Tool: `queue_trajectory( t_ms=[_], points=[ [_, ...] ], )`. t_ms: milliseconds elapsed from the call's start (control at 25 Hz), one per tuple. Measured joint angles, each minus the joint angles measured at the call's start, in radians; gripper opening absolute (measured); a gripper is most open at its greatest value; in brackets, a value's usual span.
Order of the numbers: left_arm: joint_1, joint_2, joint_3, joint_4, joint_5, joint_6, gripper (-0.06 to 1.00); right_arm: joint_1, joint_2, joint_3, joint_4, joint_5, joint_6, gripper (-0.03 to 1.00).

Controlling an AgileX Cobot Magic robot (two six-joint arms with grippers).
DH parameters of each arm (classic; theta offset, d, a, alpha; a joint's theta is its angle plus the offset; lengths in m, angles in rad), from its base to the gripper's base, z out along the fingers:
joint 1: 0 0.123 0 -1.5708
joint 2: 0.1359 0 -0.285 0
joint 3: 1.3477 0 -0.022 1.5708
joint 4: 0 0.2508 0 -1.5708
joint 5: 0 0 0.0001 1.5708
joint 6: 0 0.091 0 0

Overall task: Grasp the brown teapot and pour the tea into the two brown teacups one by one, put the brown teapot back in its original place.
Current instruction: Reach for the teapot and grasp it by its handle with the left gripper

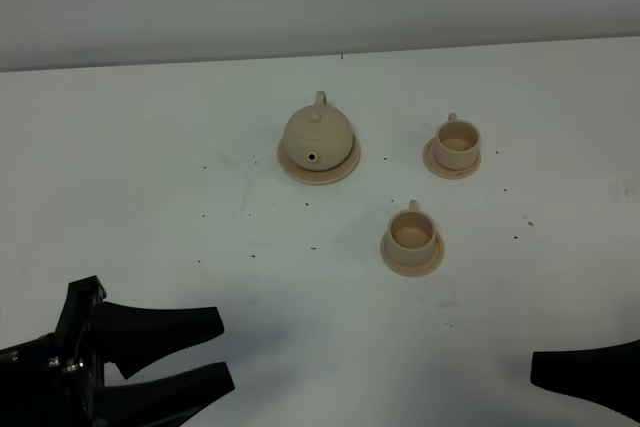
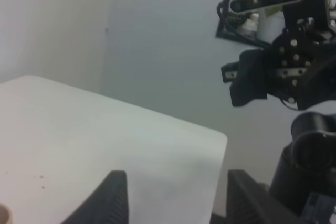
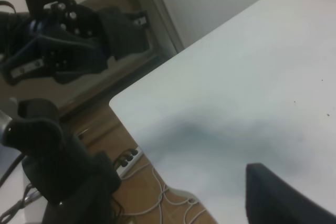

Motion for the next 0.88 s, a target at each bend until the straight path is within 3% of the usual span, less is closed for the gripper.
queue_trajectory(
  t_ms=[240,400,560,760,880],
  points=[
    [0.0,0.0,-0.062,0.0,0.0,0.0,0.35,0.0,0.0,0.0,0.07,-0.001,0.0,0.46],
    [0.0,0.0,-0.147,0.0,0.001,-0.015,0.31,0.0,0.0,0.0,0.116,-0.059,0.0,0.36],
    [0.0,-0.002,-0.246,0.0,-0.006,-0.137,0.25,0.0,0.0,-0.005,0.123,-0.141,0.0,0.23],
    [0.0,-0.083,-0.341,0.0,-0.127,-0.302,0.21,0.0,-0.002,-0.096,0.074,-0.177,-0.001,0.12],
    [0.0,-0.165,-0.363,0.001,-0.268,-0.35,0.21,0.0,-0.038,-0.187,-0.034,-0.226,0.049,0.06]
  ],
)
